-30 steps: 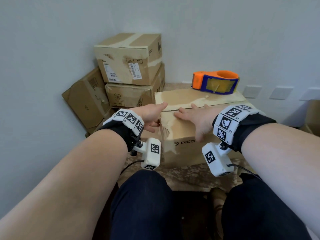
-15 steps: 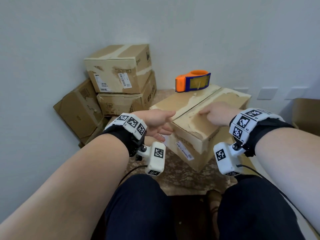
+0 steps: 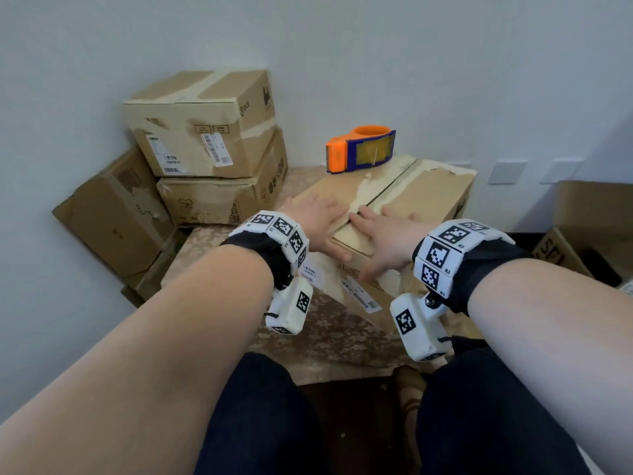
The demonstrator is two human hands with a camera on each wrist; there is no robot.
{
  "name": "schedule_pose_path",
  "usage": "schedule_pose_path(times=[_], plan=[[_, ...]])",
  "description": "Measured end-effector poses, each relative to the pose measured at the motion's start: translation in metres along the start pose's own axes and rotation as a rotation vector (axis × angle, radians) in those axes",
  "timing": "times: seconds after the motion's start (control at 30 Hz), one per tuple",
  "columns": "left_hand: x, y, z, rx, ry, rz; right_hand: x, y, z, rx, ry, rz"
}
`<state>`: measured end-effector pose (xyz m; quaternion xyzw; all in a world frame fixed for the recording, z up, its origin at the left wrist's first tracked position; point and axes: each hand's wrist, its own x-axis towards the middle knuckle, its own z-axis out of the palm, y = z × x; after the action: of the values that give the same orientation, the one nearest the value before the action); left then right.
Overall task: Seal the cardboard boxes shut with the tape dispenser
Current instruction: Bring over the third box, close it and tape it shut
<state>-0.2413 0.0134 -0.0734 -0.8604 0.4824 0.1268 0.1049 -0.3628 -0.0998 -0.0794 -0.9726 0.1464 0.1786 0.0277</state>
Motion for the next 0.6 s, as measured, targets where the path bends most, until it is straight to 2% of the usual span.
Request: schedule_pose_path(times=[0.2,0.37,0.6], plan=[[0.015,0.002,0.022,-0.035,0.102,-0.01,0.007,0.013,-0.004,0.003,-0.052,-0.011],[0.018,0.002,0.018,-0.075,0.096,-0.049,0.014,0.013,-0.007,-0.044,-0.02,0.016],[0.024,-0.008,0.015,-0.099,0.051,-0.09,0.019,0.027,0.006,0.183,0.096,0.196]])
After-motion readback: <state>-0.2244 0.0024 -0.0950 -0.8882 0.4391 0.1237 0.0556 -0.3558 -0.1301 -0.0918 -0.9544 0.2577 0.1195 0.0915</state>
